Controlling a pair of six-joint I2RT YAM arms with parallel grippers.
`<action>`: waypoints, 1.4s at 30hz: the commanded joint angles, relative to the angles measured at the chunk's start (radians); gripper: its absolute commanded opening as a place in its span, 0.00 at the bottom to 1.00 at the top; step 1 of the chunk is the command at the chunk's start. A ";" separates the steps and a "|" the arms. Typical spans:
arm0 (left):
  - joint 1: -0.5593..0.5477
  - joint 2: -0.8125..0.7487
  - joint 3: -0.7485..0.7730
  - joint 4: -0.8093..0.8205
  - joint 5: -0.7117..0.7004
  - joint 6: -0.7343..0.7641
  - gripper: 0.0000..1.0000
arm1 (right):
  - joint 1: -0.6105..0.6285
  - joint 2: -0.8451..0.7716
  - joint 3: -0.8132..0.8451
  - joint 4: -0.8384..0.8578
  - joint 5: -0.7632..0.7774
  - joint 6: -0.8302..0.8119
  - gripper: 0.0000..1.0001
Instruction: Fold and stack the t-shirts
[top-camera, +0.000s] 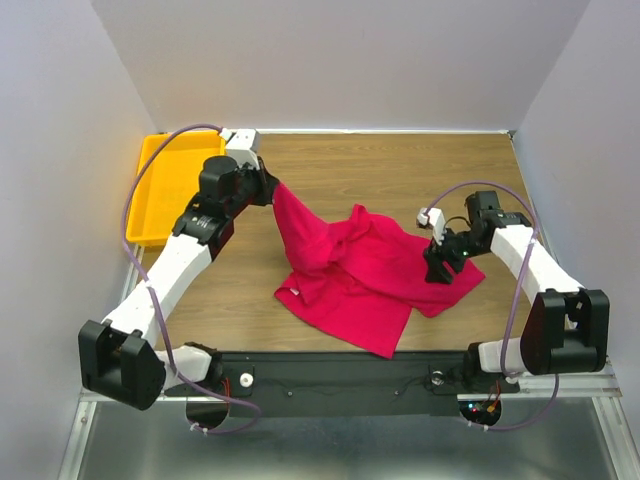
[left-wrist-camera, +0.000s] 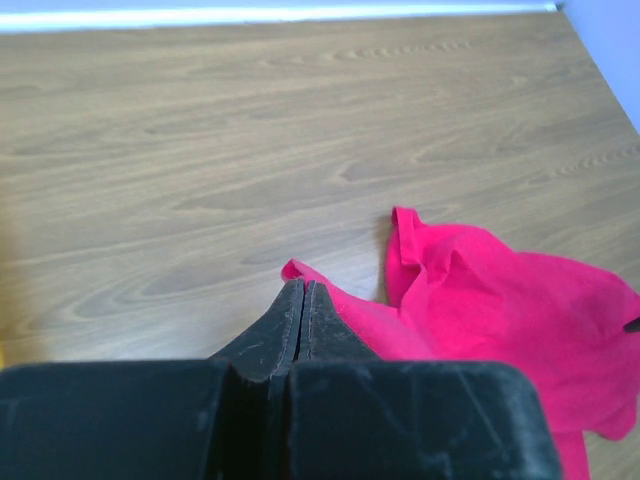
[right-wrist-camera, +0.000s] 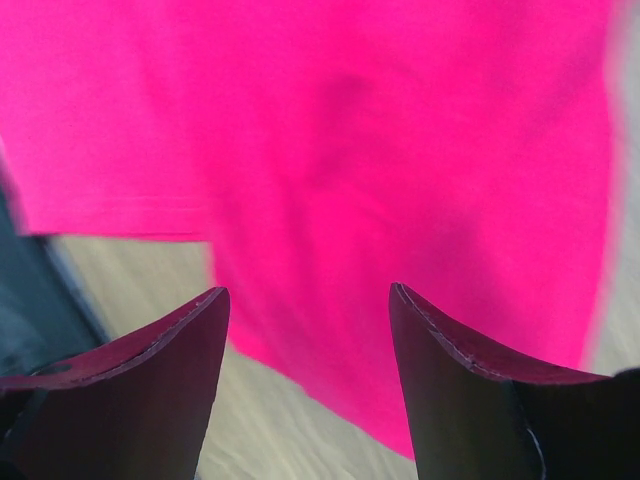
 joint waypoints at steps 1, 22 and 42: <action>0.027 -0.078 0.068 0.007 -0.046 0.054 0.00 | -0.021 0.005 0.022 0.216 0.151 0.204 0.71; 0.062 -0.258 0.099 -0.075 -0.198 0.137 0.00 | -0.098 0.064 0.007 0.299 0.237 0.369 0.68; 0.061 -0.391 -0.056 -0.084 -0.123 0.134 0.00 | -0.113 0.315 0.099 0.414 0.303 0.493 0.64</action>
